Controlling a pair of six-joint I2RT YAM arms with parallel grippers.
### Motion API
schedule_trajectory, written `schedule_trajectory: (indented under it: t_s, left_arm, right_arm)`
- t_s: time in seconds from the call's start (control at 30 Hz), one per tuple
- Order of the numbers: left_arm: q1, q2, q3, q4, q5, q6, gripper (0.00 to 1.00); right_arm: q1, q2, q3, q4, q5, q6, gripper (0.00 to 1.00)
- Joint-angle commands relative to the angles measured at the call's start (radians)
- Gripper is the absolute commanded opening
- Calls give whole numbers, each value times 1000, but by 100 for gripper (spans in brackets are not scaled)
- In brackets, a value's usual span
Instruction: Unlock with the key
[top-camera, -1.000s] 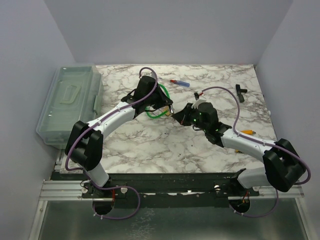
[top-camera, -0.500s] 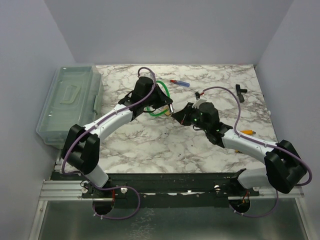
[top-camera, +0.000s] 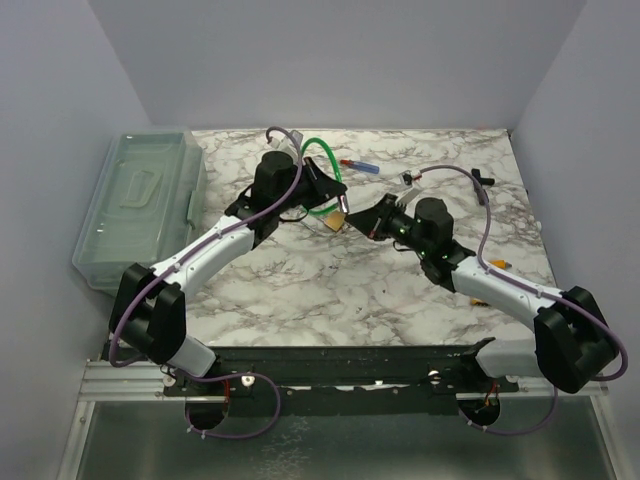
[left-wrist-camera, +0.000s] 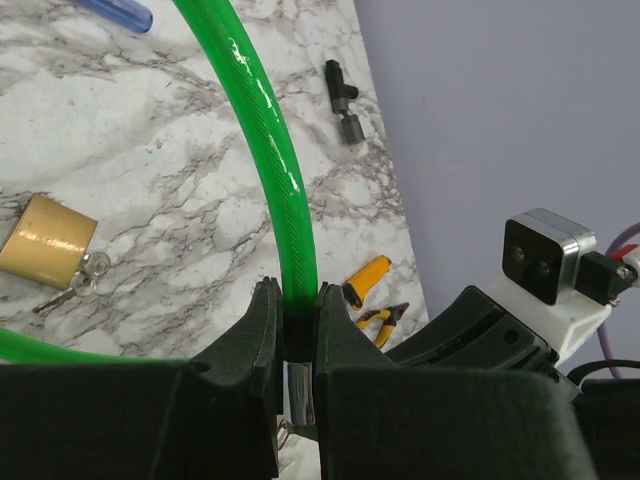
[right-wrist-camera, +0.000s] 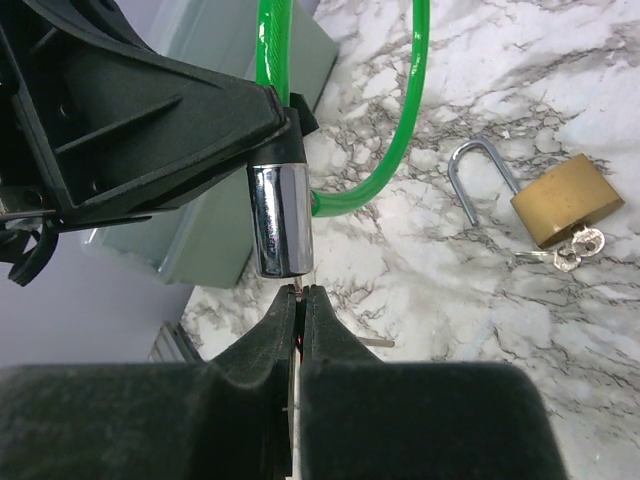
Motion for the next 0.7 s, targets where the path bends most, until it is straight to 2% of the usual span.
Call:
schedule_trajectory:
  t_s: [0.0,0.23,0.67]
  left_arm:
    - [-46,-51,-37,15,253,-12,0]
    - [-46,-76,-63,75,282,-22,0]
    - [-52,-104,-92,172,350,-32,0]
  right_arm:
    - [-55,-26,40,233,6,53,0]
    - [-118,-19,14,372,-129,158,0]
    - [-153,-13,25,510,-255,241,0]
